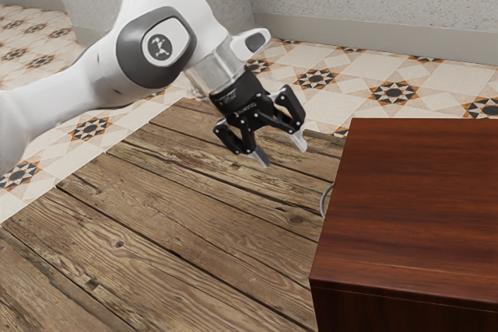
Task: Pull the drawer handle with one arm to open the drawer
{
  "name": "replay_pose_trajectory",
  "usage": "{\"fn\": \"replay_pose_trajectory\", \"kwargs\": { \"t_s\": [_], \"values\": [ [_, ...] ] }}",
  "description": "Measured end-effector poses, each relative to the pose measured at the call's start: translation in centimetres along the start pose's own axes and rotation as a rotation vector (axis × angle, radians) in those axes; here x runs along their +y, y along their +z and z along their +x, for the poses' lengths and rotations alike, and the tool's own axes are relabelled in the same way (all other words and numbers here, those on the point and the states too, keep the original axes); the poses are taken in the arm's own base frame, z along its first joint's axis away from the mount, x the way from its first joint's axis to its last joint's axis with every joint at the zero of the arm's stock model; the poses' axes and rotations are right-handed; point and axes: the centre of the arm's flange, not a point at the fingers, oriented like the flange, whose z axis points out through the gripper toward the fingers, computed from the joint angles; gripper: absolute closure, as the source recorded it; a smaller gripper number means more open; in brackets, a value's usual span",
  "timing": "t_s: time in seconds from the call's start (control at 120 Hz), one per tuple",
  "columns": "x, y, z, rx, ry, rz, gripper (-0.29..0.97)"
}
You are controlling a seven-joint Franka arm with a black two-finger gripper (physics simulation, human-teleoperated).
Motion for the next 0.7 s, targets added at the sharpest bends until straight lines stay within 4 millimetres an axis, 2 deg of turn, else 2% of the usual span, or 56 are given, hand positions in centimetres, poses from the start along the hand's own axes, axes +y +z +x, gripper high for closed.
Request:
{"fn": "replay_pose_trajectory", "kwargs": {
  "t_s": [0.175, 0.317, 0.533, 0.7],
  "values": [
    [1.3, 2.0, -0.1, 0.011, 0.030, -0.075, 0.30],
    [2.5, 3.6, -1.6, 0.016, 0.063, -0.098, 0.36],
    [2.3, 2.4, -4.5, 0.070, 0.086, -0.100, 0.41],
    [2.0, 3.6, -5.9, 0.059, 0.101, -0.091, 0.43]
  ]
}}
